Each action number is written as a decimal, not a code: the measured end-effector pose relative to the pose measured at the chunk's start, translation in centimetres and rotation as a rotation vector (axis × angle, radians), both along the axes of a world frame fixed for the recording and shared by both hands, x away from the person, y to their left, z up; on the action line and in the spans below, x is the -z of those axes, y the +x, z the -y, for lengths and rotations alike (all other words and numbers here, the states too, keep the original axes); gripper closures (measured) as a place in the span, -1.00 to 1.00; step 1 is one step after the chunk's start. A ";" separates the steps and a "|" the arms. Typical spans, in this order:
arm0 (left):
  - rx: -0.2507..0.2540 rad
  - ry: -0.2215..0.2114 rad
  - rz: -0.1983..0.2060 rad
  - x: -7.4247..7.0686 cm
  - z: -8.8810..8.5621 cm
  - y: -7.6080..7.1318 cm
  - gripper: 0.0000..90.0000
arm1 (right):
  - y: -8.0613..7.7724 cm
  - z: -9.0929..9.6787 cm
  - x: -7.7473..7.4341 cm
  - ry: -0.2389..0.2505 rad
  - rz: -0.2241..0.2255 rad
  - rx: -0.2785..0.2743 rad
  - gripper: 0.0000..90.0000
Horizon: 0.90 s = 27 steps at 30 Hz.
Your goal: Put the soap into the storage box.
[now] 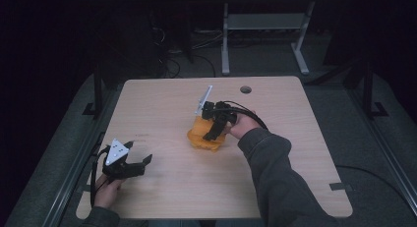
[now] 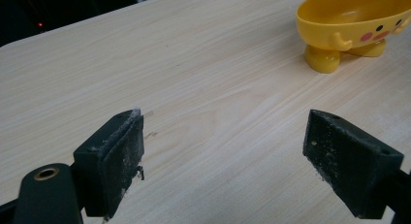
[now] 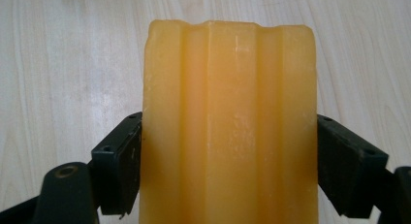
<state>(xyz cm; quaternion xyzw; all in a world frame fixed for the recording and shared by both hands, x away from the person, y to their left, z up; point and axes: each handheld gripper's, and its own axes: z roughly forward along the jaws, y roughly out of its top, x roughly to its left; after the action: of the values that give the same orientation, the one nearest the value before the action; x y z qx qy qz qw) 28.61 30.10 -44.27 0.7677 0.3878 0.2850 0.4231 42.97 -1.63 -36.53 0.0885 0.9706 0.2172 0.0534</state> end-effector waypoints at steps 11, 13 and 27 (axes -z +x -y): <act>0.000 -0.002 0.000 0.0 0.0 0.0 -0.69 | 0.4 -0.7 1.0 -0.013 -0.023 -0.002 -0.55; 0.000 0.000 -0.001 0.0 0.0 0.0 -0.69 | 0.5 -0.8 1.1 -0.013 -0.022 -0.009 -0.55; -0.002 -0.005 -0.001 -0.1 -0.1 -0.1 -0.69 | 0.7 -1.6 2.0 -0.041 -0.041 -0.013 -0.55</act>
<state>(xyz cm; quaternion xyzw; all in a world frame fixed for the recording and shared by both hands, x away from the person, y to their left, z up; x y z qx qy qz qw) 28.56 30.19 -44.21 0.7665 0.3895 0.2839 0.4244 43.67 0.00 -38.50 0.0852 0.9763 0.1959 0.0340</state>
